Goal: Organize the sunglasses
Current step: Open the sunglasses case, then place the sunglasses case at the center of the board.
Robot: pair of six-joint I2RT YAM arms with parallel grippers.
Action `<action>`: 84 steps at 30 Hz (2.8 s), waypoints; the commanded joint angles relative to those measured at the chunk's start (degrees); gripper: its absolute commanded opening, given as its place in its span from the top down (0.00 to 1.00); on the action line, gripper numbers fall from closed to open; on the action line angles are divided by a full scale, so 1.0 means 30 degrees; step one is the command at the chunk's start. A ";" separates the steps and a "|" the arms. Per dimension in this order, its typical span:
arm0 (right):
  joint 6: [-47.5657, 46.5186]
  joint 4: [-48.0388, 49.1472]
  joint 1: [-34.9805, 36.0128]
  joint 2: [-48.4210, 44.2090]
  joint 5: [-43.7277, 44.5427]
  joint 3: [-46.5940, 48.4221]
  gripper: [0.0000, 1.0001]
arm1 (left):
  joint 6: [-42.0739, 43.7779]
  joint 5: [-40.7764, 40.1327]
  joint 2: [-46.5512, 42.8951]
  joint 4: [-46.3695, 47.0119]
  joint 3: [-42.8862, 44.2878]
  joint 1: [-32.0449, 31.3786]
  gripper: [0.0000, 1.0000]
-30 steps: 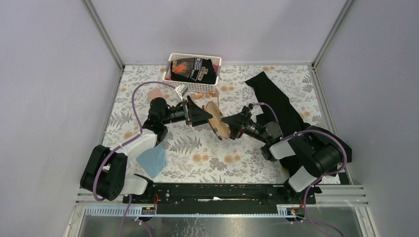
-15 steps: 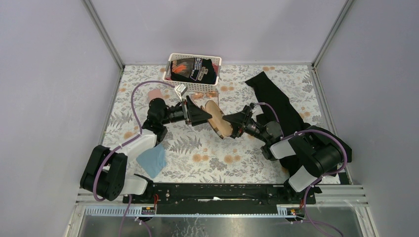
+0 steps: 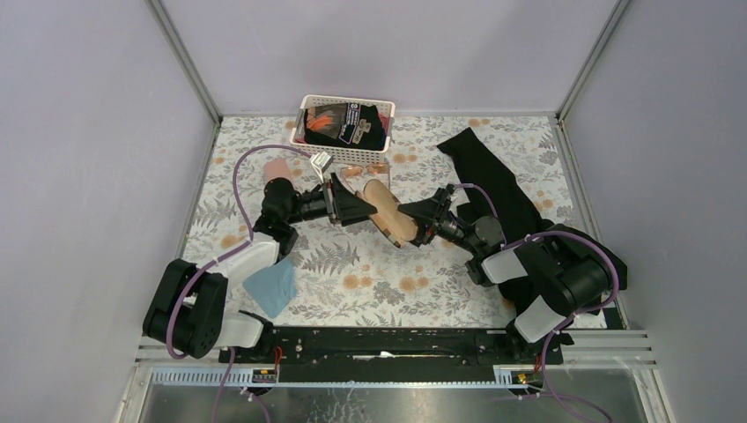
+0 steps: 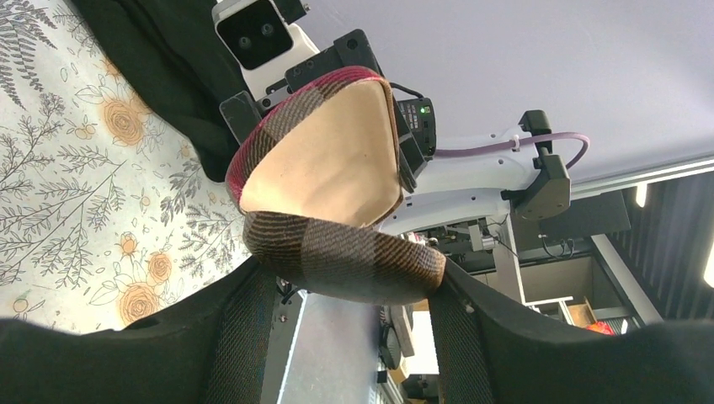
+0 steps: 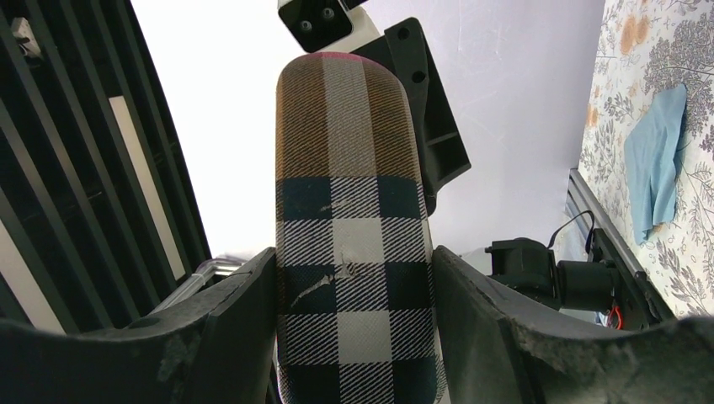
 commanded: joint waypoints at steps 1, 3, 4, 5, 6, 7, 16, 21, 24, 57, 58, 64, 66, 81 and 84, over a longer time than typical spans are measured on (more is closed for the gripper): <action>0.0820 0.1510 0.0154 0.0453 0.0438 0.0502 0.95 | 0.1306 0.1880 -0.0559 0.2980 -0.0240 -0.0508 1.00; 0.0793 0.1500 0.0155 0.0385 0.0435 0.0542 0.94 | 0.1615 0.1928 -0.0669 0.2782 -0.0329 -0.0505 1.00; 0.0777 0.1495 0.0162 0.0340 0.0420 0.0573 0.93 | 0.1772 0.1963 -0.0686 0.2625 -0.0334 -0.0501 1.00; 0.0772 0.1495 0.0155 0.0323 0.0407 0.0599 0.92 | 0.1895 0.1982 -0.0688 0.2481 -0.0313 -0.0508 1.00; 0.0738 0.1509 0.0166 0.0296 0.0380 0.0628 0.92 | 0.1969 0.2002 -0.0688 0.2404 -0.0332 -0.0508 1.00; 0.0694 0.1497 0.0163 0.0270 0.0362 0.0664 0.91 | 0.2011 0.2005 -0.0681 0.2307 -0.0312 -0.0494 1.00; -0.0057 0.1481 0.0195 0.0036 -0.0268 0.0994 0.59 | 0.2557 0.1747 -0.0389 0.0443 0.0179 -0.0507 1.00; -0.0632 0.1438 0.0185 -0.0109 -0.0667 0.1029 0.44 | 0.3235 0.1051 -0.0348 -0.1947 0.0766 -0.0494 1.00; -0.0932 0.1429 0.0171 -0.0202 -0.0851 0.0912 0.40 | 0.2969 0.0709 -0.0216 -0.2634 0.0978 -0.0508 1.00; -1.4662 -2.2689 0.0163 -0.8473 -0.0439 0.0343 0.00 | 0.5520 -0.2182 -0.0103 -1.2835 0.4347 -0.0450 1.00; -1.6444 -2.5914 0.0159 -0.9395 0.0487 0.1237 0.00 | 0.5802 -0.2297 0.0051 -1.3353 0.4477 -0.0450 1.00; -2.2767 -3.6360 0.0148 -1.2498 0.5874 0.5408 0.00 | 0.6824 -0.2797 0.1051 -1.4831 0.5157 -0.0548 1.00; -2.3397 -3.7843 0.0153 -1.2918 0.7090 0.6045 0.00 | 0.7065 -0.3033 0.1432 -1.5010 0.5316 -0.0754 1.00; -2.3731 -4.0809 0.0147 -1.6002 1.3523 0.7403 0.00 | 1.0899 -0.7174 0.8127 -2.1069 1.1026 -0.5377 1.00; -2.3949 -4.0792 0.0156 -1.6331 1.3844 0.7486 0.00 | 1.1187 -0.7273 1.0101 -2.1629 1.2546 -0.6030 1.00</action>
